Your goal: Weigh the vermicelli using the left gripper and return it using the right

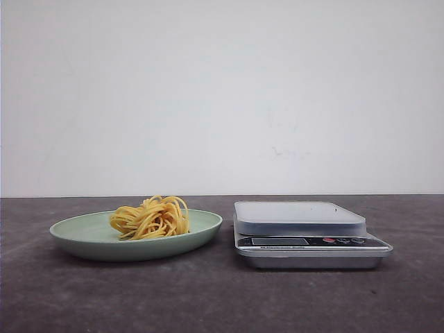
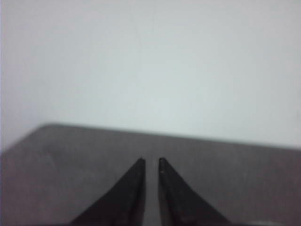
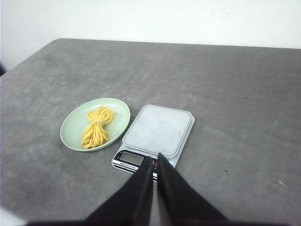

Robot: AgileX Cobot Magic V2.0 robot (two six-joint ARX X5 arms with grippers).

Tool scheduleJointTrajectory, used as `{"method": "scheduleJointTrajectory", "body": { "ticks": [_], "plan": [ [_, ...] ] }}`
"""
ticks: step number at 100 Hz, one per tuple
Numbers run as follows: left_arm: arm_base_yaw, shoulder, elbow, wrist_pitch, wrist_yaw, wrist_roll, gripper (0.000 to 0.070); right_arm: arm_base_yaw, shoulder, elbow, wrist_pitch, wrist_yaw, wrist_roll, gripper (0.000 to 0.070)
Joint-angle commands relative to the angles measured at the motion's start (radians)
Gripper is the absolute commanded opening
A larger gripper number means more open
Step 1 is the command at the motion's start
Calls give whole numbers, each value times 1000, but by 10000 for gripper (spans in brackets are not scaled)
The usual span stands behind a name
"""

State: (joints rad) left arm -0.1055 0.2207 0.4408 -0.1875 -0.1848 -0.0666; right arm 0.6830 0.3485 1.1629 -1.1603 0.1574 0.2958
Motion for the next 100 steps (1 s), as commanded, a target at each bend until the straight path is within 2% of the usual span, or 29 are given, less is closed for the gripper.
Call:
{"method": "scheduleJointTrajectory", "body": {
  "ticks": [1, 21, 100],
  "plan": [
    [15, -47, -110, 31, 43, 10, 11, 5, 2, 16, 14, 0, 11, 5],
    [42, -190, -320, 48, 138, 7, 11, 5, 2, 16, 14, 0, 11, 5],
    [66, -217, -428, 38, 159, 3, 11, 5, 2, 16, 14, 0, 11, 5]
  ]
}}
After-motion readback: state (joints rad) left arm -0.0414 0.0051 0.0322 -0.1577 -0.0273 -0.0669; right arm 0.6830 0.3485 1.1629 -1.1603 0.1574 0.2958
